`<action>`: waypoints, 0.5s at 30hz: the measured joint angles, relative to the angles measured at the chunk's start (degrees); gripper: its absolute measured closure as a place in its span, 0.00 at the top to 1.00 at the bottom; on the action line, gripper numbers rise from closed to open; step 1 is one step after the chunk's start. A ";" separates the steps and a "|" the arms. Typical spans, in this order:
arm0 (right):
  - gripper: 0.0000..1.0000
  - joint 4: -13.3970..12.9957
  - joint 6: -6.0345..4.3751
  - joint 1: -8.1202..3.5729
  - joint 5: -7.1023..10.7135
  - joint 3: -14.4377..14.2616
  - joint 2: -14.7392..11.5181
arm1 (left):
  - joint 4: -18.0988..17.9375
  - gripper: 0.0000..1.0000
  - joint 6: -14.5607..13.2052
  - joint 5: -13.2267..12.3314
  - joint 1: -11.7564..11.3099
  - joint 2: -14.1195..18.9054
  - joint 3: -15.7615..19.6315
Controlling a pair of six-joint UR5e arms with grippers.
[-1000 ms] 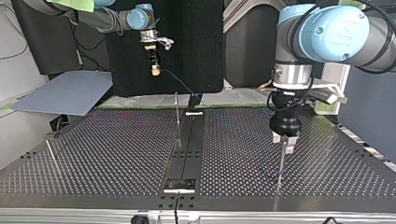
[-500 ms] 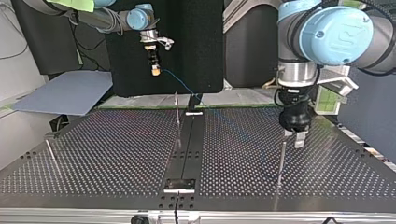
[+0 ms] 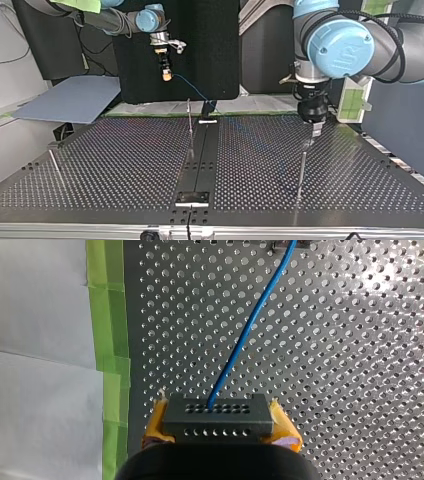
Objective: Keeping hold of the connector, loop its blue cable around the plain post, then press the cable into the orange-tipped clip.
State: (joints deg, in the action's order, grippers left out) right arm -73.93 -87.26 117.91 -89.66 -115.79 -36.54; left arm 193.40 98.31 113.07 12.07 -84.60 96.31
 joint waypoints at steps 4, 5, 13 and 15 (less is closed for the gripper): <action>0.00 0.00 0.04 0.00 0.00 -0.01 0.00 | 2.07 0.94 0.03 0.39 0.26 -0.05 0.03; 0.00 0.00 0.05 0.00 0.00 -0.01 0.00 | 2.55 0.94 0.03 0.43 0.30 -0.05 0.05; 0.00 0.00 0.09 0.00 0.00 -0.01 0.01 | 4.79 0.94 0.12 0.60 0.40 -0.08 0.04; 0.00 0.00 0.10 0.00 0.00 -0.02 0.01 | 4.85 0.94 0.12 0.60 0.41 -0.08 0.05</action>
State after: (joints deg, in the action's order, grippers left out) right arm -73.93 -87.16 117.91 -89.66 -115.81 -36.53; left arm 198.25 98.43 113.68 12.48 -84.68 96.36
